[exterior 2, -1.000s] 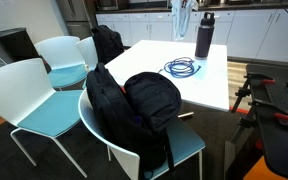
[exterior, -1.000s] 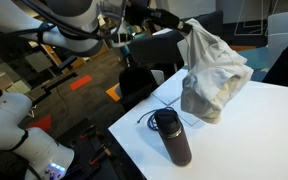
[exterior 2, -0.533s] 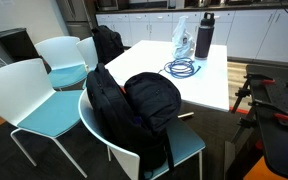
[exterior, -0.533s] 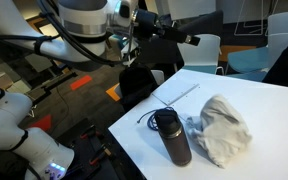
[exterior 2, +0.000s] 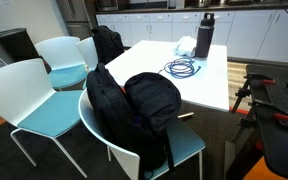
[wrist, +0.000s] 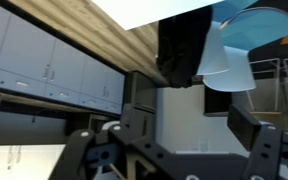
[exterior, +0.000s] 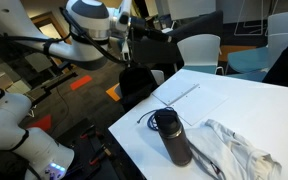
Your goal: Pick up the cloth from the black bag and put it on the table.
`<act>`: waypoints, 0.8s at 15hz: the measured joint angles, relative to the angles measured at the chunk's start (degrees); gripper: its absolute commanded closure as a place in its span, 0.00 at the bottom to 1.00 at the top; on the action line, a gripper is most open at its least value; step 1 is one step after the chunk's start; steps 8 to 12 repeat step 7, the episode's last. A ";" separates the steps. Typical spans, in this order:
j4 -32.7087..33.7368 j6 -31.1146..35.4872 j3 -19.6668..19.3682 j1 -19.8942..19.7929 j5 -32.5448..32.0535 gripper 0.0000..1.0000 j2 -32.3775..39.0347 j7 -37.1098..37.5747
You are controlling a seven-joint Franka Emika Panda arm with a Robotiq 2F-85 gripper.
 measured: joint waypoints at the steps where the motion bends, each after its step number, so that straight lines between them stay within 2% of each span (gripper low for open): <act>1: -1.05 2.80 0.76 0.23 1.74 0.00 -0.01 -1.18; 3: -3.31 8.49 2.12 0.67 4.33 0.00 0.00 -2.19; 5: -6.48 13.46 2.06 2.72 8.63 0.00 0.15 -4.99; 7: -8.59 16.61 4.14 2.93 5.30 0.00 0.70 -0.82; 12: -8.59 16.61 4.14 2.93 5.30 0.00 0.70 -0.82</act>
